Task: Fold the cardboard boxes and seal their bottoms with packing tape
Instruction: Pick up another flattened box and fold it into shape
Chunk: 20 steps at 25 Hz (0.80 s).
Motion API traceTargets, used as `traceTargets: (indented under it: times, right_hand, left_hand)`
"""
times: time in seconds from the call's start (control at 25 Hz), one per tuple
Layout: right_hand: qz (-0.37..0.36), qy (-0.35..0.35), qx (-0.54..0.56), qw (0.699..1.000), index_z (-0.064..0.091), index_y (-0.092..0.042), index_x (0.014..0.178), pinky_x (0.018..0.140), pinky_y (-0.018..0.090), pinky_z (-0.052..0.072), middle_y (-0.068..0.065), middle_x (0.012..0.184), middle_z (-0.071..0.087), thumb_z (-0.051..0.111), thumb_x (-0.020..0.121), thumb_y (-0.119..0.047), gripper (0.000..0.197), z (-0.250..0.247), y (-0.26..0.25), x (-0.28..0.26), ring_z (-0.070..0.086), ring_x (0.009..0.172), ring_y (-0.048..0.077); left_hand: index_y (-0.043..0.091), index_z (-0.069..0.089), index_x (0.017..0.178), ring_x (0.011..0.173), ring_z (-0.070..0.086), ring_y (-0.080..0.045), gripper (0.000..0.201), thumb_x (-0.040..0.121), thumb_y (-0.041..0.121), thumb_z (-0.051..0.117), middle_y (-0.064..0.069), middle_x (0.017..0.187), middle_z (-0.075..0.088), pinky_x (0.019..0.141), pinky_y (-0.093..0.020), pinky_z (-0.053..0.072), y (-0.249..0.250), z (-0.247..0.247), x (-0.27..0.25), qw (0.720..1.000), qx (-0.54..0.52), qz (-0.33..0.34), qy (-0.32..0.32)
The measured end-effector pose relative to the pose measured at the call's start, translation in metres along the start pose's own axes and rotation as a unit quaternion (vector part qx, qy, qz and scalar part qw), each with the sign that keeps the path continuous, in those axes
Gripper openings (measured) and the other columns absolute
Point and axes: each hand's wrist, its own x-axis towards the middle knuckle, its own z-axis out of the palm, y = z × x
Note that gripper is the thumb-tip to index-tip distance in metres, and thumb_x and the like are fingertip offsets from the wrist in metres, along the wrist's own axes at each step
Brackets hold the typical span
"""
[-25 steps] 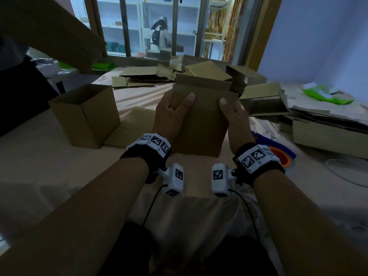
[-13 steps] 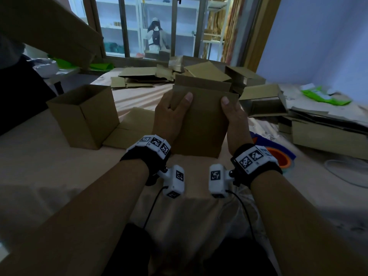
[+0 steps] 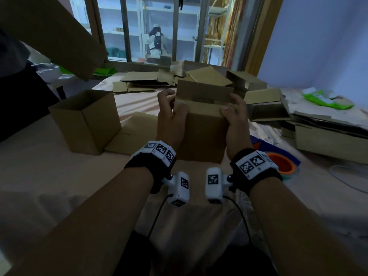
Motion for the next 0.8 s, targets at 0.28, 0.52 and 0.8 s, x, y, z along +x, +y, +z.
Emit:
traceTargets:
  times: [0.28,0.52,0.8]
  right_hand:
    - [0.019,-0.004,0.0,1.0,0.023,-0.043,0.151,0.103,0.049,0.044,-0.003,0.136,0.049,0.054,0.09,-0.03,0.071,0.0,-0.007,0.004,0.055,0.116,0.021]
    - [0.027,-0.01,0.007,1.0,0.04,-0.043,0.142,0.101,0.049,0.046,-0.002,0.133,0.052,0.056,0.086,-0.023,0.061,-0.001,-0.015,0.005,0.056,0.116,0.022]
    - [0.003,0.032,0.003,0.999,0.048,-0.028,0.116,0.088,0.041,0.048,-0.003,0.117,0.054,0.057,0.092,-0.025,0.026,0.001,-0.009,-0.003,0.056,0.105,0.022]
  left_hand:
    - [0.036,0.024,0.154,0.14,0.036,-0.017,0.065,0.093,0.03,0.043,0.001,0.159,0.03,0.115,-0.041,0.033,0.005,0.0,0.01,0.998,0.016,-0.032,-0.059]
    - [0.031,0.03,0.153,0.121,0.051,-0.019,0.061,0.094,0.021,0.043,-0.003,0.148,0.045,0.098,-0.035,0.044,0.009,-0.002,0.014,0.996,-0.008,-0.059,-0.068]
    - [0.022,0.056,0.106,0.083,0.056,-0.016,0.013,0.093,0.018,0.054,0.001,0.095,0.06,0.067,-0.03,0.043,0.006,-0.002,0.007,0.998,-0.026,-0.047,-0.015]
